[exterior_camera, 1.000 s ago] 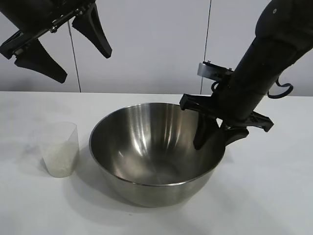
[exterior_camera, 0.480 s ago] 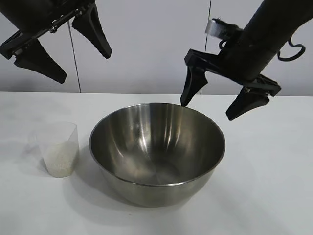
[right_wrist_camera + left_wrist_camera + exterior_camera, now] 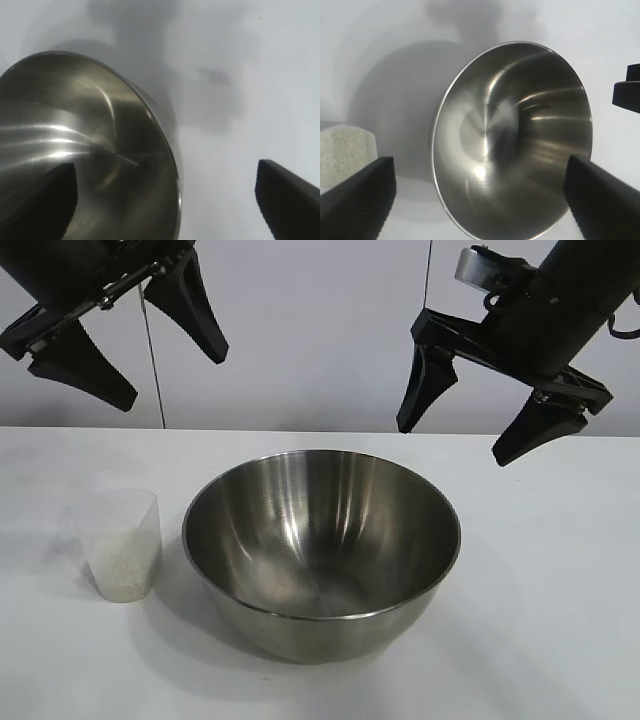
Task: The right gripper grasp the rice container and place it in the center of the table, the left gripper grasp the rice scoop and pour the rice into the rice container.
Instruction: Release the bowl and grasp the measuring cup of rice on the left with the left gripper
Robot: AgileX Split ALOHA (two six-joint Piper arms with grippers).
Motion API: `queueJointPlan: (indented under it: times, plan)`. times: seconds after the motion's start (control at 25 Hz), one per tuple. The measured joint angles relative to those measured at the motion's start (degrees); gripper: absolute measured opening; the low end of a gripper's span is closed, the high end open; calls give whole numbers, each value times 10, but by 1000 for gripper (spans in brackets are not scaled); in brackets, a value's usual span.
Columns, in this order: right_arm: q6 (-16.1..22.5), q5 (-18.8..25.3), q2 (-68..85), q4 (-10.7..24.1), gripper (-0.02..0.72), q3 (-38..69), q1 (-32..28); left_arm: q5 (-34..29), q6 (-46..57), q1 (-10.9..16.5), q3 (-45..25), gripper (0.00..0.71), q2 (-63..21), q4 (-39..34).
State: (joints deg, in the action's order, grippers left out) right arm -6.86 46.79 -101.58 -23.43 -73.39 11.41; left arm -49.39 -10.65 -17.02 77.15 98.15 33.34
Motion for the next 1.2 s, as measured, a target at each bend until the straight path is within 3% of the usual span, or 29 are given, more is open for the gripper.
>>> queueJointPlan:
  times: [0.24,0.44,0.6,0.68,0.84,1.0,1.12,1.2]
  plan:
    - [0,4,0,0,671,0,0,196,-41,0,-56,657,-82,-65]
    - [0,4,0,0,671,0,0,462,-92,-4,-221,657,-202,-122]
    - [0,4,0,0,671,0,0,669,-126,-12,-360,657,-251,-143]
    - [0,4,0,0,671,0,0,736,-140,-12,-423,657,-250,-145]
    - [0,4,0,0,671,0,0,811,-149,-12,-516,657,-249,-156]
    - [0,4,0,0,671,0,0,953,-150,-12,-613,652,-249,-224]
    - [0,4,0,0,671,0,0,1051,-128,-12,-679,591,-249,-253]
    - [0,4,0,0,671,0,0,1078,-105,-12,-708,559,-249,-256]
